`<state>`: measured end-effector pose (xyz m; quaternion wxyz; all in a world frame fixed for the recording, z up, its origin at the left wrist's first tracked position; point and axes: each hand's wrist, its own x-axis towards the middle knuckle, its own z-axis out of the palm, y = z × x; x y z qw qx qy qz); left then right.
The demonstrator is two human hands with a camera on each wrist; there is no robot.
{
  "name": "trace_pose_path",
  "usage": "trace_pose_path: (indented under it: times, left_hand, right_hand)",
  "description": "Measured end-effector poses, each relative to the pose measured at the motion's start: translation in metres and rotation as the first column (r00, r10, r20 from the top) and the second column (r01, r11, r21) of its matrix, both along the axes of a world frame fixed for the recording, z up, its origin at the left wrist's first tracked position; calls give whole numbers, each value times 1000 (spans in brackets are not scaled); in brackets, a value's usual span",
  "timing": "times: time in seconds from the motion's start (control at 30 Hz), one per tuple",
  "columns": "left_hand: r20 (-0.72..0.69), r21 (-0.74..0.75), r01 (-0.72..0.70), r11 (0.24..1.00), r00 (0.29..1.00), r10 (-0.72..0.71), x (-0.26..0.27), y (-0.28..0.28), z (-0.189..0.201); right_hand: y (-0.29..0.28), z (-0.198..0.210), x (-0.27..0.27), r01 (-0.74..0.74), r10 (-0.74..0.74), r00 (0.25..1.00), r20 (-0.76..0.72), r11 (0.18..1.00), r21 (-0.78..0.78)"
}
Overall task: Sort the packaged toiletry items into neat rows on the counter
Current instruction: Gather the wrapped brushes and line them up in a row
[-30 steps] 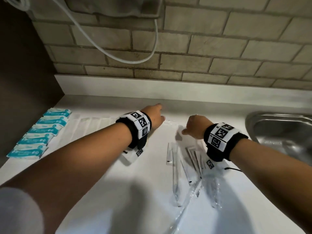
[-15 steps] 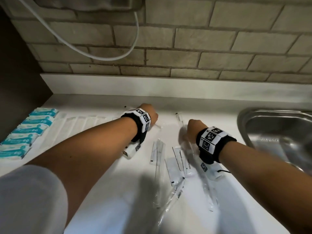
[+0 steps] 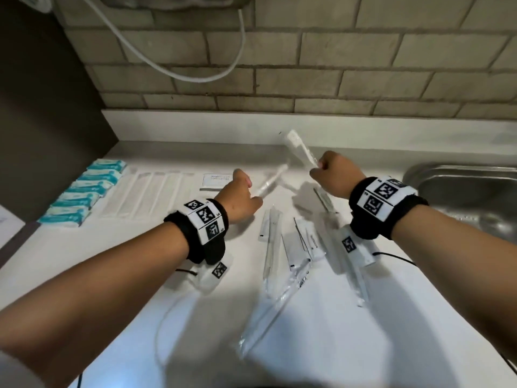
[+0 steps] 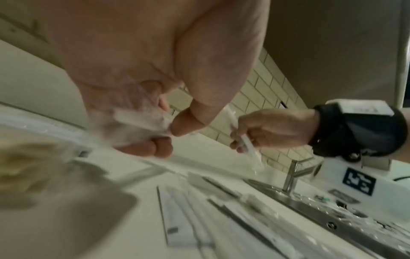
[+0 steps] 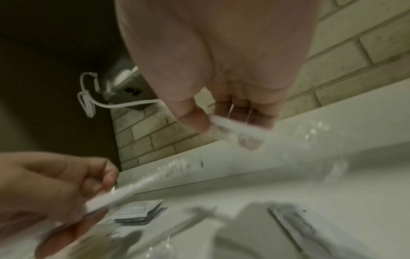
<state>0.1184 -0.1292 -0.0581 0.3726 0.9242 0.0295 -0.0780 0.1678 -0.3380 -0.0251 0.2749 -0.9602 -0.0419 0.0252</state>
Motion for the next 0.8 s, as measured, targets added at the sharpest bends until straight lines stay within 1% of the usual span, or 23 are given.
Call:
trace_pose_path:
  times: [0.1, 0.2, 0.23, 0.3, 0.33, 0.37, 0.43, 0.47, 0.53, 0.6, 0.7, 0.8]
  left_hand:
    - [-104, 61, 6, 998, 995, 0, -18, -2, -16]
    - [-149, 130, 93, 987, 986, -73, -38, -9, -22]
    - [-170, 104, 124, 987, 980, -106, -43, -11, -23]
    - [-206, -27, 205, 978, 957, -206, -60, -14, -23]
    - [-207, -38, 261, 965, 942, -263, -64, -15, -24]
    - [-222, 43, 314, 948, 928, -298, -64, -17, -24]
    - [-270, 240, 340, 909, 923, -274, -61, -22, -23]
    - [-289, 309, 335, 890, 925, -248, -60, -23, -24]
    - [-295, 303, 329, 894, 925, -240, -60, -21, -27]
    - [-256, 243, 304, 921, 936, -241, -67, -15, -25]
    - [-134, 144, 177, 974, 978, -158, -76, -1, -16]
    - [-36, 53, 68, 996, 997, -66, -78, 14, -3]
  right_hand:
    - [-5, 3, -23, -74, 74, 997, 4, 997, 36]
    - [-11, 2, -48, -259, 259, 962, -86, 966, 9]
    - [-11, 2, -57, -340, 335, 934, -121, 940, -21]
    - [-8, 2, -80, -485, 464, 865, -190, 870, -89]
    - [-6, 1, -92, -537, 503, 831, -237, 837, -106]
    - [-3, -1, -102, -571, 523, 800, -294, 814, -106]
    - [2, -9, -118, -599, 522, 756, -394, 795, -96]
    - [4, -15, -122, -601, 519, 748, -413, 794, -91]
    - [6, -24, -127, -593, 516, 751, -412, 801, -79]
    - [6, -30, -131, -586, 518, 755, -401, 808, -60]
    - [12, -37, -138, -588, 521, 757, -394, 806, -65]
    - [18, -49, -142, -574, 495, 785, -373, 808, -134]
